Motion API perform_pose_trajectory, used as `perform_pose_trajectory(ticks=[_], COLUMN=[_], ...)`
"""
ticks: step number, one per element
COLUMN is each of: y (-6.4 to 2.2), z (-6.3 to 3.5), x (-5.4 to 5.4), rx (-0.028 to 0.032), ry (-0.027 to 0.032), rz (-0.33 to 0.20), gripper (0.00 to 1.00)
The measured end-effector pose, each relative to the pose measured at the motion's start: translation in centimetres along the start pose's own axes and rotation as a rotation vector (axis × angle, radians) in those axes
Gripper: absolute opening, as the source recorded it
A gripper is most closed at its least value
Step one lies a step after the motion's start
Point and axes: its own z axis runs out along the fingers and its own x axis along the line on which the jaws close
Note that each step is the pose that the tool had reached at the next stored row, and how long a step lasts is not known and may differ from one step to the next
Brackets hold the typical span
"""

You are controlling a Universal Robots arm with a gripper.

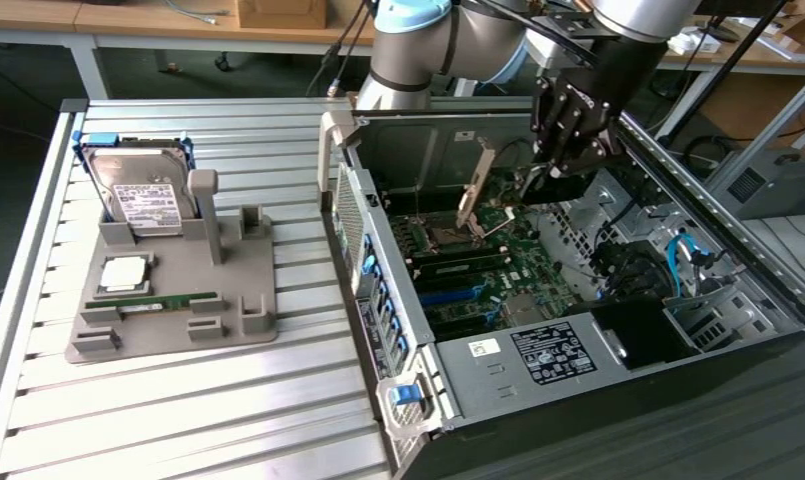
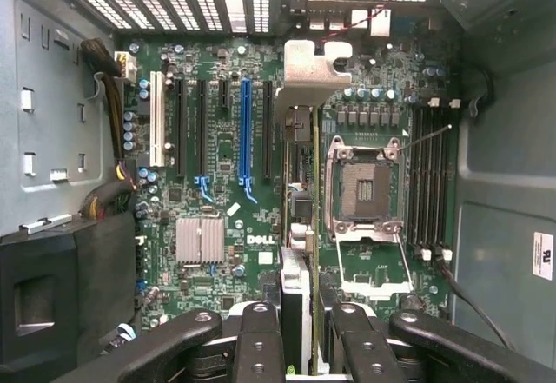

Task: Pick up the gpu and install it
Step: 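Insert the gpu into the slot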

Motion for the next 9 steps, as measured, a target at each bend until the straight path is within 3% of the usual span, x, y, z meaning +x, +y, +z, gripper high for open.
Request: perform_pose_trajectory(ticks=[9], y=[0.66], z=[0.08], x=[0.11], rx=[0.0], ry=[0.0], rz=[0.0], gripper=[0.27])
